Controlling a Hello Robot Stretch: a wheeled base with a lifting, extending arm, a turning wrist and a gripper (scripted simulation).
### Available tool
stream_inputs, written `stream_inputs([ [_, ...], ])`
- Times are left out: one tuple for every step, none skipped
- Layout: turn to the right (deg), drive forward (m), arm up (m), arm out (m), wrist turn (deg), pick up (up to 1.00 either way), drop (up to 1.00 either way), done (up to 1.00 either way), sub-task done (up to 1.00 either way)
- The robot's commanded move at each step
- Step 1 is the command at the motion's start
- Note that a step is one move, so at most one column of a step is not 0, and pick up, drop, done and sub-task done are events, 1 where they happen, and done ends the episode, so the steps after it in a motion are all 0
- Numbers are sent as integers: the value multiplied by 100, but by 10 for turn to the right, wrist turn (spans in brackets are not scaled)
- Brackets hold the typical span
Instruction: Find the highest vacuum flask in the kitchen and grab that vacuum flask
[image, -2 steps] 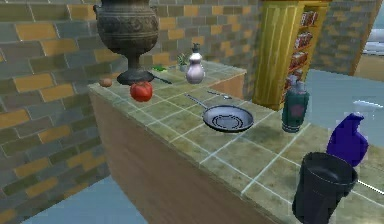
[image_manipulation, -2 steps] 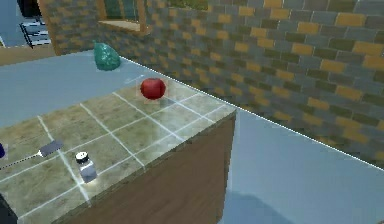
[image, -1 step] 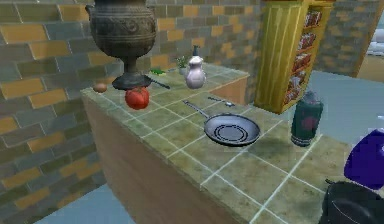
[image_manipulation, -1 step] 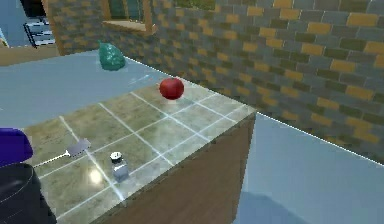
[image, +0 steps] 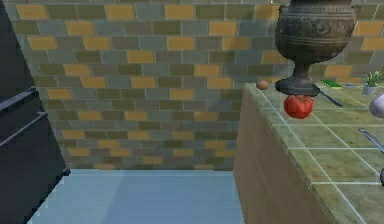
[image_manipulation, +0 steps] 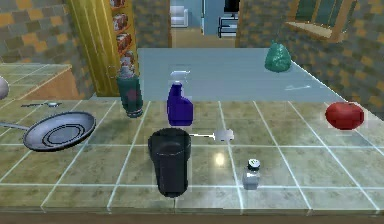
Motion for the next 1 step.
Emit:
stream_inputs([
  [-120, 0, 0, 0, 0, 0, 0, 0, 0],
])
